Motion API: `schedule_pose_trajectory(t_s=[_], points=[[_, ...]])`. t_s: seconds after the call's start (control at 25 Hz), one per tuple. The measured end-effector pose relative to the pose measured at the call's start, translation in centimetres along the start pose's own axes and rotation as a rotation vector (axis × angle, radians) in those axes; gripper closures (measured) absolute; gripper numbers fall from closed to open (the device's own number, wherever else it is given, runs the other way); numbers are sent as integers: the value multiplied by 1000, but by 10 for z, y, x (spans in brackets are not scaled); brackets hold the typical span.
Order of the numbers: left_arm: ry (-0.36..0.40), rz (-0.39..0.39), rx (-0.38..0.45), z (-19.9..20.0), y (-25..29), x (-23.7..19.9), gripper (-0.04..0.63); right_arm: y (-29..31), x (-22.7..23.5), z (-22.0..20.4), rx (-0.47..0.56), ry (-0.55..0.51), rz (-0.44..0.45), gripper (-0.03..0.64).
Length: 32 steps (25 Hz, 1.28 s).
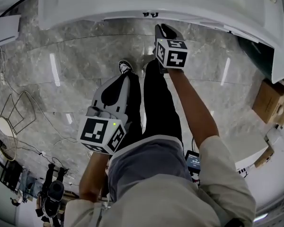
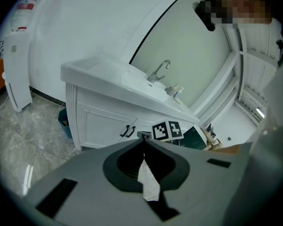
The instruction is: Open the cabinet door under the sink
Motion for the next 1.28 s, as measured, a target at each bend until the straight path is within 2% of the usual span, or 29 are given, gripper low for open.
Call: schedule_pose_trajectory(t_s=[0.12, 0.24, 0.6, 0.8, 1.12, 1.28], points=[[-6, 7, -7, -2, 4, -2, 597, 17, 10, -3, -12, 19, -32, 536], [-12, 14, -10, -6, 7, -2, 597, 32, 17, -4, -25, 50, -24, 524], [-40, 35, -37, -26, 8, -13, 597, 75, 17, -4, -46, 34, -33, 515], [-77, 53, -39, -32, 3, -22, 597, 90, 20, 7, -44, 17, -106, 521], [-32, 11, -65, -40, -1, -26, 597, 90, 14, 7, -44, 44, -194, 561], [-10, 3, -73, -43, -10, -24, 597, 89, 13, 3, -26, 50, -184, 563]])
Point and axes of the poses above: the fingertips, and each gripper's own axes: y forward along the fingers, x to its right, z out of its top, the point moved 8 cm from there along -y, backward along the fingers
